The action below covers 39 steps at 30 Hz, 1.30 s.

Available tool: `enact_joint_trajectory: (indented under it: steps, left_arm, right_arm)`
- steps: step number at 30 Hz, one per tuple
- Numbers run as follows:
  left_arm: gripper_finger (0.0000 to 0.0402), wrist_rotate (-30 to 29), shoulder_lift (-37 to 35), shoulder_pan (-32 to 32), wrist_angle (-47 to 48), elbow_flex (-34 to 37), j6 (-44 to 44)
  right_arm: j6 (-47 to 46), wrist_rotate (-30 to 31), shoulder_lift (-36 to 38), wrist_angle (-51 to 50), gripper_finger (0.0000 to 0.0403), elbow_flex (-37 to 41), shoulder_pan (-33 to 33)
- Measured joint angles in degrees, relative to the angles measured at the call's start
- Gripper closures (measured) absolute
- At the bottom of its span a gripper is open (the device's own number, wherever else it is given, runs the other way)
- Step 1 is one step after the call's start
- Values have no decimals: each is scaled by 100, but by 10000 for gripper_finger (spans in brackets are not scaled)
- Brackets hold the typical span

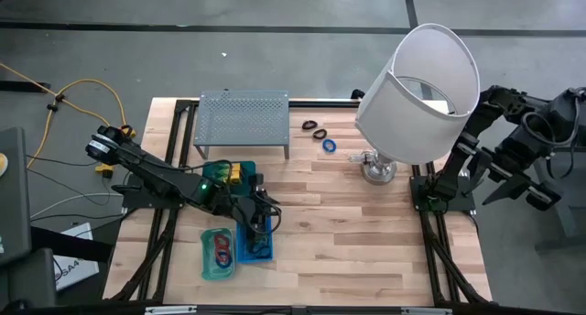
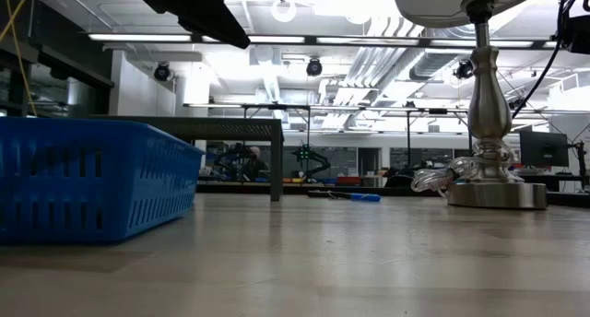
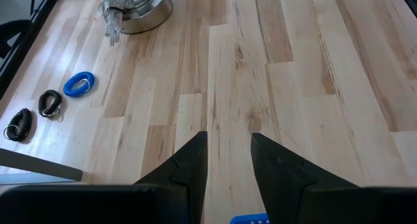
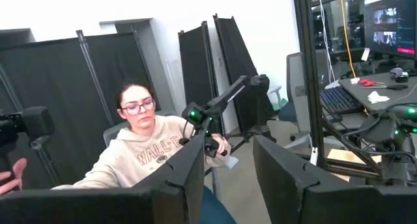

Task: Pick & Place Office Desk Supplies
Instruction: Put the blue spring keychain into the green bin

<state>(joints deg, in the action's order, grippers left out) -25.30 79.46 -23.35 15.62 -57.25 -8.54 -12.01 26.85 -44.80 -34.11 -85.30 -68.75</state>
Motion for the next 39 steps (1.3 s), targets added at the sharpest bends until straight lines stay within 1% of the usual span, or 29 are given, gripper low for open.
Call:
enact_joint_trajectory:
  steps: [23, 27, 31, 39]
  left_arm:
    - [289, 2, 0, 0, -97, 0, -41]
    - [289, 42, 0, 0, -257, 0, -315]
    - [289, 168, 0, 0, -538, -2, -349]
    - [289, 183, 102, 100, -1241, -13, 31]
  right_arm:
    - [2, 0, 2, 0, 283, 0, 0]
    - [2, 2, 2, 2, 283, 0, 0]
    - [2, 0, 2, 0, 283, 0, 0]
    - [2, 2, 2, 0, 283, 0, 0]
